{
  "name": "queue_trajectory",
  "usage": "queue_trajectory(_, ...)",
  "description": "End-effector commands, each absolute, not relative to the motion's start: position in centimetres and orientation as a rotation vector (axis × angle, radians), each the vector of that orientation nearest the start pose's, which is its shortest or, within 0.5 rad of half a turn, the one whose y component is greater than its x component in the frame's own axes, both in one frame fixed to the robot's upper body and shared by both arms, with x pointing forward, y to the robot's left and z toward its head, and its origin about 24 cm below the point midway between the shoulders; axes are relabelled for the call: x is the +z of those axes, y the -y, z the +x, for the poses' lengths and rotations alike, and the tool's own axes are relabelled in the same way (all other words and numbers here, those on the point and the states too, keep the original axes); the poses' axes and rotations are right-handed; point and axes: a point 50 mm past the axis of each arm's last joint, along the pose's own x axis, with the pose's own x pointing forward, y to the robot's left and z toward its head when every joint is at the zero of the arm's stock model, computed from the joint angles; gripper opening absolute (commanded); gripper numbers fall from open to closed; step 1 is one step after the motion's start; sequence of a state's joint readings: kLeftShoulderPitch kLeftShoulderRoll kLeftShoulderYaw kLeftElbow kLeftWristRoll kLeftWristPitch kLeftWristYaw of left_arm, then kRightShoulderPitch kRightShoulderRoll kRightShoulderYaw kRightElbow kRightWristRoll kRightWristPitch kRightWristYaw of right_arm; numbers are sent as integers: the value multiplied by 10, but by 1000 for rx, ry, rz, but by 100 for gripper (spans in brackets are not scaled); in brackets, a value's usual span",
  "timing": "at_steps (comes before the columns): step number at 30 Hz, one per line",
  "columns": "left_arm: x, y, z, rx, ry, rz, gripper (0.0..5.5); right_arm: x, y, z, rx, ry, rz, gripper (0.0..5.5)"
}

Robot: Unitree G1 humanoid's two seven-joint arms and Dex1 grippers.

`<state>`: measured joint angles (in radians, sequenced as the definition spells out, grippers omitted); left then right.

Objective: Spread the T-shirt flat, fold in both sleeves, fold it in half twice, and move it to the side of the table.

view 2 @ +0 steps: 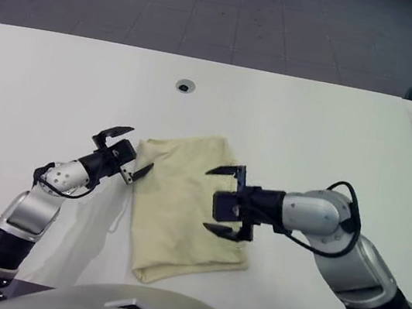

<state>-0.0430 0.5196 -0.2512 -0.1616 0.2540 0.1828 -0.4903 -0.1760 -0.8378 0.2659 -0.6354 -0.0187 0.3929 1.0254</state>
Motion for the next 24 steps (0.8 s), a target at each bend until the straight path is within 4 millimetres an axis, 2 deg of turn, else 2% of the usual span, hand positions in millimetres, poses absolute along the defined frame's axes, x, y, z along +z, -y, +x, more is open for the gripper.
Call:
queue_trajectory(1,28,-166,245,-726,-300,875,540,134,143,240,1091,-122,-904,537)
queue_trajectory(3,23,-160,247,-762,-298,906,540,126,143,249,1040,-127,-907,537)
queue_trajectory(6,20,-149,251,-819,-279,920,540,117,143,252,1018,-131,-901,537)
queue_trajectory(10,18,-134,263,-859,-236,867,540,118,144,252,987,-113,-877,537)
queue_trajectory(17,17,-126,264,-873,-198,841,540,120,149,252,961,-112,-875,537)
queue_trajectory(21,32,-127,265,-828,-142,784,540,126,154,252,935,-103,-852,537)
queue_trajectory(24,61,-127,265,-779,-69,741,540,134,159,249,919,-92,-830,537)
